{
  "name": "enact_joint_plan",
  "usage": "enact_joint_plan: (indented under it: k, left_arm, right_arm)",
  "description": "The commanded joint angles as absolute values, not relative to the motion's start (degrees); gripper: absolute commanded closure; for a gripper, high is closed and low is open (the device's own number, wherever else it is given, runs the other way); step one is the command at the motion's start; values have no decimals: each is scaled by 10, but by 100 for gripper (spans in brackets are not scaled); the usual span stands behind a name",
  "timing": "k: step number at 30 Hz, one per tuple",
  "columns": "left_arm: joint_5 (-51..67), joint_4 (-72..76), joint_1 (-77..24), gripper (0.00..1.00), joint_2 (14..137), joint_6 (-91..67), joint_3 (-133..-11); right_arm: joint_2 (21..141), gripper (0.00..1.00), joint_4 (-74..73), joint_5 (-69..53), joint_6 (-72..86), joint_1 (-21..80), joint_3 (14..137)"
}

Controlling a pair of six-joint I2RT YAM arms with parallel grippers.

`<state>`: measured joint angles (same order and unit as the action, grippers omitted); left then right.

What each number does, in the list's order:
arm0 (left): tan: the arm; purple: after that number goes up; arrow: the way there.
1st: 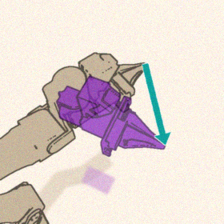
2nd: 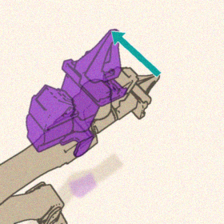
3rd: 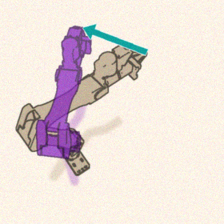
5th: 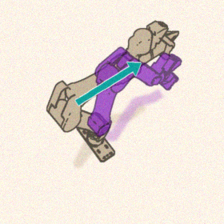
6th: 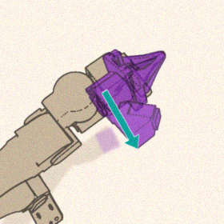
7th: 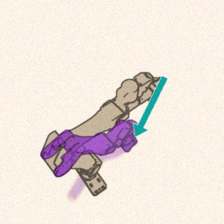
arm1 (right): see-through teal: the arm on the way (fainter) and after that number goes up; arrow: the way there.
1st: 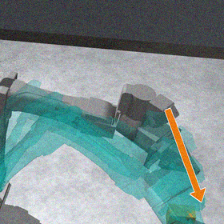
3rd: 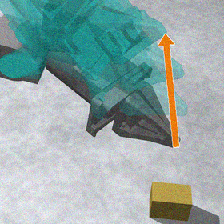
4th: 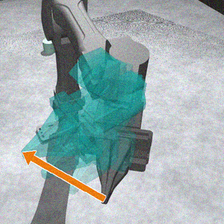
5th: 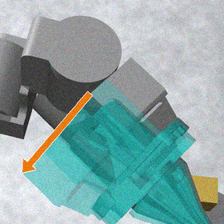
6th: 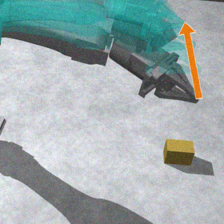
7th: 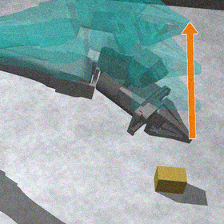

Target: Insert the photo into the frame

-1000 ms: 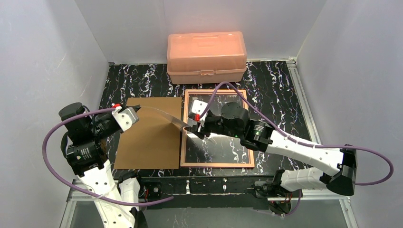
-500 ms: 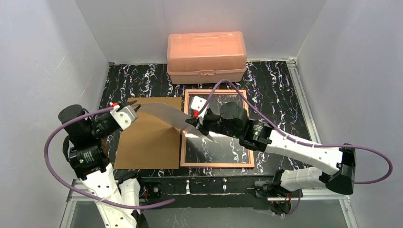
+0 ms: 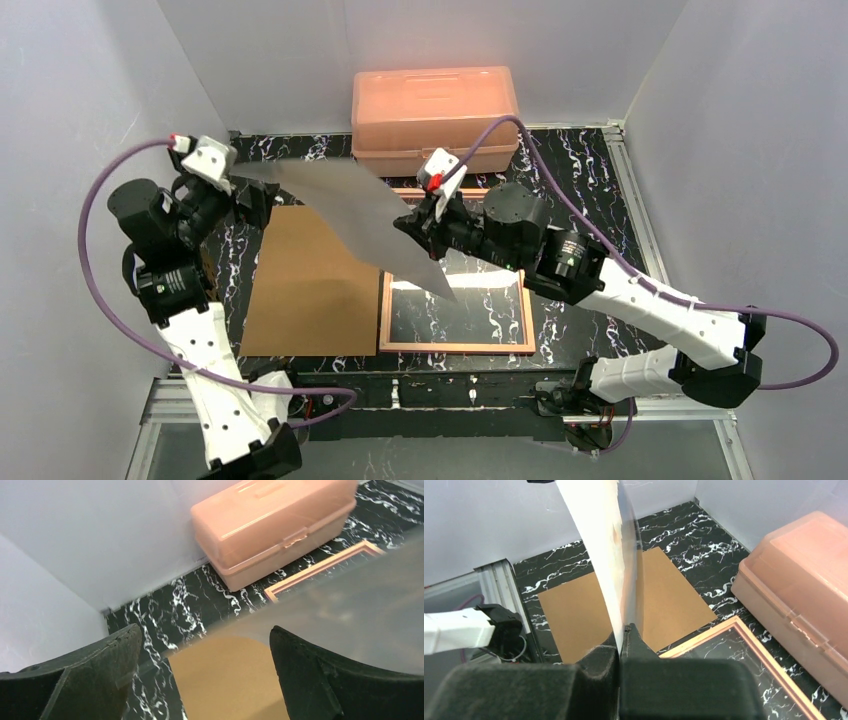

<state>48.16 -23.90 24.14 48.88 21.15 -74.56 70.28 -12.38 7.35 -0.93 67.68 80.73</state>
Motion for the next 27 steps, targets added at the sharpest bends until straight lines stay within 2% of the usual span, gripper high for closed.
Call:
enact_joint_plan:
  k: [1,6,13,17,27]
  left_arm:
    - [391,-243,240,2,514,89,-789]
    - [325,-275,240,2,534,48,-814]
    - [298,-291,240,2,519,69,-769]
    - [314,-314,240,2,504,105,-735]
    - [366,-394,240,1,503,168,-691]
  right_arm:
    - [742,99,-229,97,76,665,909]
    - [784,99,-346,-22,177,578,973]
    - [778,99,-381,-164,261,448,891]
    - [773,99,-397,-184,265,396,841]
    - [788,99,-426,-109,214,339,794]
